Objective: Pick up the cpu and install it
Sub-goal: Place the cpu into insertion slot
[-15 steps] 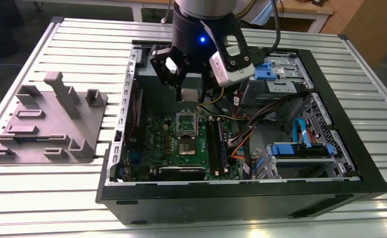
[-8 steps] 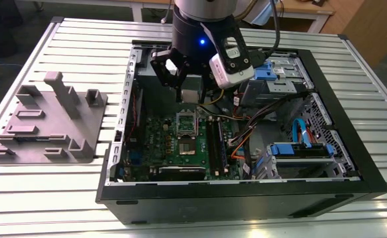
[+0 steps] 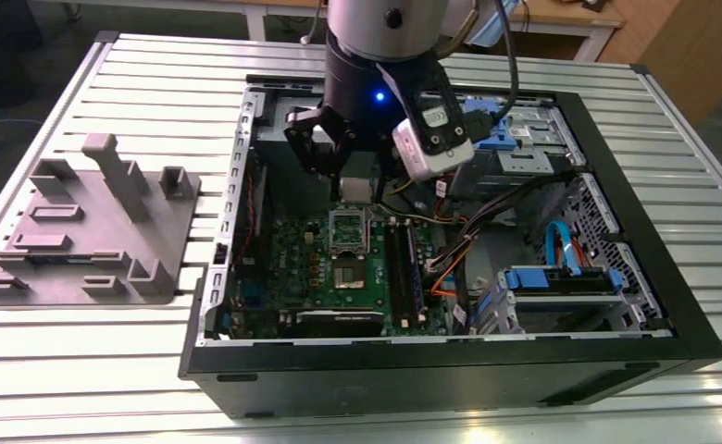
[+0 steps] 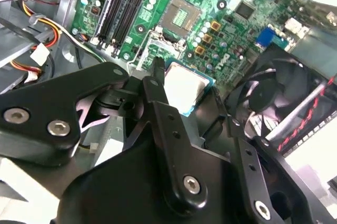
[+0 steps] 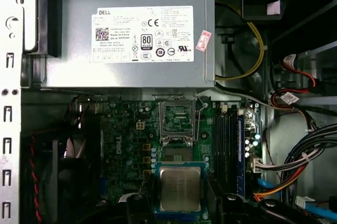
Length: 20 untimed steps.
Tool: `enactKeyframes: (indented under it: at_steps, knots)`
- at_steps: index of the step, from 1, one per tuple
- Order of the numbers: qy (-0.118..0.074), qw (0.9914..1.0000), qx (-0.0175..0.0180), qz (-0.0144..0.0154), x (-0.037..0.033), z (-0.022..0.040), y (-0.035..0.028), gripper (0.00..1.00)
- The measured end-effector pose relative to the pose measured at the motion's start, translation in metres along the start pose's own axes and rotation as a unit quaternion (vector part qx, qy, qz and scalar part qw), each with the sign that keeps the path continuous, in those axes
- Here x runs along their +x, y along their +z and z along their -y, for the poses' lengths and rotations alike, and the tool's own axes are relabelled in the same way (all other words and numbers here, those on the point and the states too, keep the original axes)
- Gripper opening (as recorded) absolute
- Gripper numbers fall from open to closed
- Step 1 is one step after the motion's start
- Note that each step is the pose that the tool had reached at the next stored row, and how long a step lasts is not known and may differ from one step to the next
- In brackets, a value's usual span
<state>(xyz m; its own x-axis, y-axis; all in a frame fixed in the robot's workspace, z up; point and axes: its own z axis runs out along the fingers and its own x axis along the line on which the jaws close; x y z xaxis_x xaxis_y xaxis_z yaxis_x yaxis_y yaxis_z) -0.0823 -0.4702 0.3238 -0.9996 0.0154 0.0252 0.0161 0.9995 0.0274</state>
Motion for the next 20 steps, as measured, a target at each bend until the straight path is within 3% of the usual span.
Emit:
enactKeyframes:
  at_steps: [3,6,7,13,20]
  knots:
    - [-0.004,0.99999,0.0006,0.0009,-0.0004,0.0001,0.0046,0.47]
    - [-0.006,0.99996,0.0006,0.0068,-0.0004,0.0002,0.0068,0.47]
    - [-0.006,0.99995,0.0006,0.0073,-0.0004,0.0002,0.0085,0.47]
    - [-0.007,0.99995,0.0006,0.0073,0.0009,0.0009,0.0192,0.47]
    - [-0.007,0.99995,0.0009,0.0072,0.0007,0.0020,0.0264,0.47]
